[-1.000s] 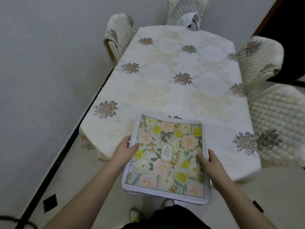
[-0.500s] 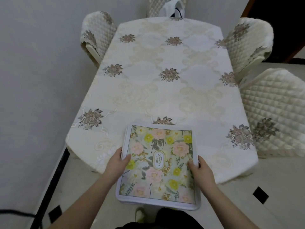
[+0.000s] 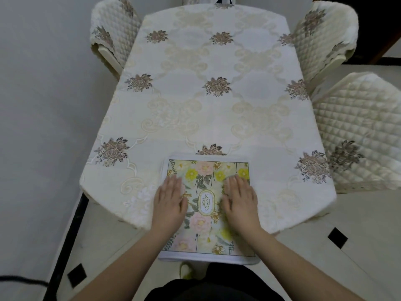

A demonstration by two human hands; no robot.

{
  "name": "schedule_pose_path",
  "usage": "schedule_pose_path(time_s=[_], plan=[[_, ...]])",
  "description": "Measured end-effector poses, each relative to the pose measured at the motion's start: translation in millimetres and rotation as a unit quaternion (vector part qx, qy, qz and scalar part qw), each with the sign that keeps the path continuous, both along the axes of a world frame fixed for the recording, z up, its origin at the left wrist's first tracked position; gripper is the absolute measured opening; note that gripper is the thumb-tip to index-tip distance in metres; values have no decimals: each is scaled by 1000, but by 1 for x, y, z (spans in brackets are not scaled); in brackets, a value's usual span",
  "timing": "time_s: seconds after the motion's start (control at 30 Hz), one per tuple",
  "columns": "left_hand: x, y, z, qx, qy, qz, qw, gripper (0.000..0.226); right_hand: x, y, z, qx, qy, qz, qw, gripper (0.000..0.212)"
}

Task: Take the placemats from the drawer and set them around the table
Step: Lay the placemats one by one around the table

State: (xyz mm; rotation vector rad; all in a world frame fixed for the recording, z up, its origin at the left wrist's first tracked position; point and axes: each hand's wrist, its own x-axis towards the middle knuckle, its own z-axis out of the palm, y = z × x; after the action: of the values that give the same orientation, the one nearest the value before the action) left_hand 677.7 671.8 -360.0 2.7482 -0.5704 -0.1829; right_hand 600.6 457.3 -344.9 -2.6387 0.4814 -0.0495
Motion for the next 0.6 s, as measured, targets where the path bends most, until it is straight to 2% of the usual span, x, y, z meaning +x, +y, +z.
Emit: schedule_pose_path(time_s=[0.1, 0.37, 0.5, 0.6], plan=[[-1, -12, -12, 54, -1, -73, 996, 58, -3, 17, -13, -54, 43, 68, 995, 56], [5, -9, -17, 86, 15, -87, 992, 62, -10, 9, -19, -88, 77, 80, 990, 60], [4, -3, -16, 78, 7, -79, 994, 63, -26, -7, -18, -91, 87, 18, 992, 65], [1, 12, -15, 72, 8, -36, 997, 65, -40, -19, -18, -69, 108, -36, 991, 72]])
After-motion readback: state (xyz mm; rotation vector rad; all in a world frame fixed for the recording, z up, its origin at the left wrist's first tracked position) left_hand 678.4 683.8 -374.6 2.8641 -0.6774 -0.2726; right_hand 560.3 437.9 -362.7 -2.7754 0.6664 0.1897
